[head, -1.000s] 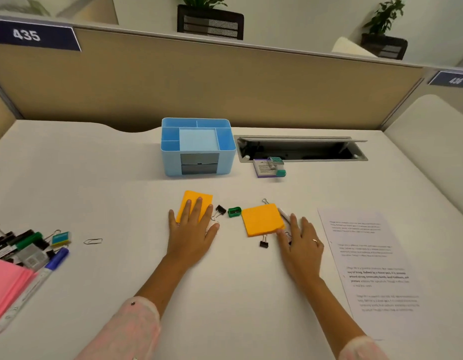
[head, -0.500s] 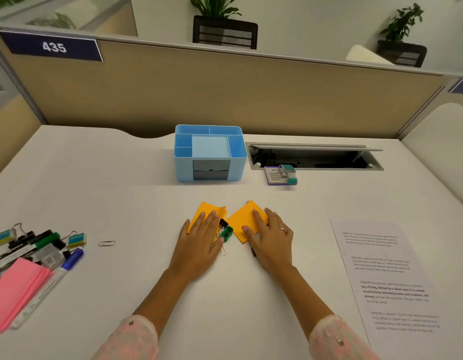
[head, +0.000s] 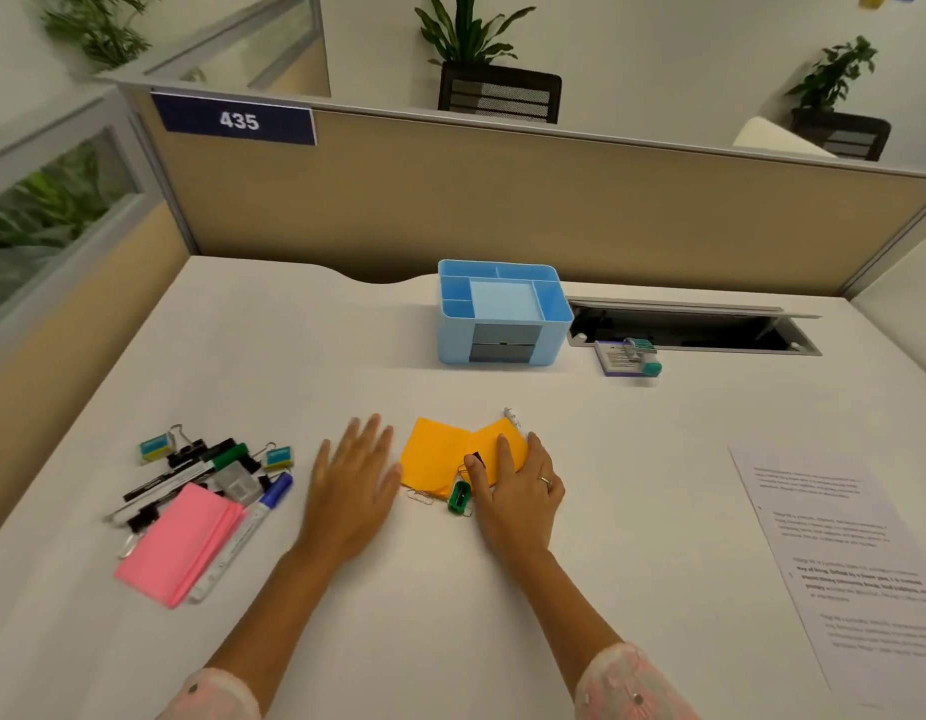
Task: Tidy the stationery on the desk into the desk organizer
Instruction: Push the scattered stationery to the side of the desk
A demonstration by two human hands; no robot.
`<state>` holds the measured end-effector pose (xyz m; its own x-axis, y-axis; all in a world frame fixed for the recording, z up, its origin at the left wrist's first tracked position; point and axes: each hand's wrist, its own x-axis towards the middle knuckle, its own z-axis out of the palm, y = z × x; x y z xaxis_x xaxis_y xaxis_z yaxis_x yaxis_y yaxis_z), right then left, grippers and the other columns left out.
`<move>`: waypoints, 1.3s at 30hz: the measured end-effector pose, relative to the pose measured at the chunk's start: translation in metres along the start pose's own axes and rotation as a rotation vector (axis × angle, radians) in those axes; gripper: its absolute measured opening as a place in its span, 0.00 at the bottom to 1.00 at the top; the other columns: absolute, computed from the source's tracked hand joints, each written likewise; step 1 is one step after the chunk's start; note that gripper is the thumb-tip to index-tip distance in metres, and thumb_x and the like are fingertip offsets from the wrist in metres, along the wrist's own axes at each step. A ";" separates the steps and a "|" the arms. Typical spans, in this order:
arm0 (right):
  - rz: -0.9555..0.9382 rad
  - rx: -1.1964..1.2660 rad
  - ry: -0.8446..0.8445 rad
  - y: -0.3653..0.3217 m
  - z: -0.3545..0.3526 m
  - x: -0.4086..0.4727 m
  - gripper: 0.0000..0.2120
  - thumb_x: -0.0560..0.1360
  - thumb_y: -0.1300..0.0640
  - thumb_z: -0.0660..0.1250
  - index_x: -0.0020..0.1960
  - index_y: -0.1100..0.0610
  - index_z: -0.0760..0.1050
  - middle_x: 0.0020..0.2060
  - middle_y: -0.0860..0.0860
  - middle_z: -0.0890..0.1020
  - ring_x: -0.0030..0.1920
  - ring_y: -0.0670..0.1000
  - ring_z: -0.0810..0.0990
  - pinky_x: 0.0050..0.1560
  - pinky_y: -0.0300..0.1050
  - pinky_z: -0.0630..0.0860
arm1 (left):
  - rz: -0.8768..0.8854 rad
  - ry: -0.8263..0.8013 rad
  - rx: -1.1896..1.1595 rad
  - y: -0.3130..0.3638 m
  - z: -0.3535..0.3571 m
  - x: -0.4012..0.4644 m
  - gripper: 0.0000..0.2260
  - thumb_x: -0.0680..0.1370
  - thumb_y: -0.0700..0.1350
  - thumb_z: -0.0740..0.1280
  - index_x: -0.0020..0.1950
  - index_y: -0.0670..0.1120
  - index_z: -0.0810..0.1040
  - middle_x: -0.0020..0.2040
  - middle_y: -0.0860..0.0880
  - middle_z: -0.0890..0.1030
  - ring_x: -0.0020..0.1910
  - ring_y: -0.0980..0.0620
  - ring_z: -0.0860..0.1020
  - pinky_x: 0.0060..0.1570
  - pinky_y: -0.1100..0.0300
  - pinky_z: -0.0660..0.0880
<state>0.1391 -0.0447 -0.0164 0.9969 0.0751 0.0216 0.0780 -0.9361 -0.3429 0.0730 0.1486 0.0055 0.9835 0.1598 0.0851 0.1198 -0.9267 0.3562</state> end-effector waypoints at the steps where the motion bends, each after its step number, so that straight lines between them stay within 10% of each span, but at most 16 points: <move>1: -0.010 -0.007 -0.002 -0.008 0.003 -0.003 0.33 0.75 0.32 0.44 0.74 0.48 0.58 0.75 0.55 0.56 0.74 0.56 0.54 0.70 0.56 0.54 | -0.066 0.056 -0.008 -0.020 -0.015 -0.009 0.32 0.75 0.60 0.39 0.75 0.48 0.58 0.77 0.50 0.53 0.76 0.49 0.47 0.73 0.46 0.46; 4: -0.022 -0.009 -0.009 -0.030 0.012 -0.010 0.34 0.75 0.31 0.44 0.74 0.48 0.57 0.75 0.55 0.56 0.74 0.57 0.54 0.71 0.56 0.53 | -0.249 0.204 0.058 -0.082 -0.047 -0.038 0.28 0.77 0.55 0.47 0.69 0.42 0.70 0.72 0.41 0.66 0.73 0.40 0.60 0.68 0.38 0.57; 8: -0.053 0.028 -0.019 -0.078 0.030 -0.025 0.34 0.75 0.31 0.43 0.74 0.49 0.57 0.75 0.55 0.55 0.75 0.57 0.53 0.71 0.57 0.53 | -0.461 0.157 0.022 -0.161 -0.065 -0.076 0.22 0.81 0.54 0.51 0.73 0.50 0.63 0.76 0.46 0.59 0.75 0.42 0.53 0.71 0.40 0.51; 29: -0.405 0.271 -0.062 -0.232 0.078 -0.004 0.26 0.78 0.39 0.46 0.67 0.52 0.67 0.65 0.51 0.72 0.66 0.53 0.70 0.66 0.54 0.65 | -0.348 0.060 0.072 -0.191 -0.059 -0.089 0.38 0.74 0.66 0.35 0.75 0.44 0.58 0.75 0.45 0.62 0.74 0.45 0.60 0.70 0.43 0.57; 39: -0.333 0.678 -0.211 -0.220 0.071 -0.001 0.29 0.78 0.40 0.53 0.76 0.48 0.53 0.77 0.48 0.53 0.76 0.49 0.52 0.71 0.46 0.51 | -0.348 0.095 0.059 -0.189 -0.063 -0.090 0.44 0.71 0.69 0.31 0.75 0.41 0.55 0.74 0.42 0.62 0.73 0.45 0.62 0.70 0.44 0.57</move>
<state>0.1202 0.1860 -0.0075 0.8941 0.4425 0.0685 0.2849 -0.4441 -0.8495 -0.0462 0.3309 -0.0113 0.8659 0.4972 0.0556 0.4551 -0.8289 0.3253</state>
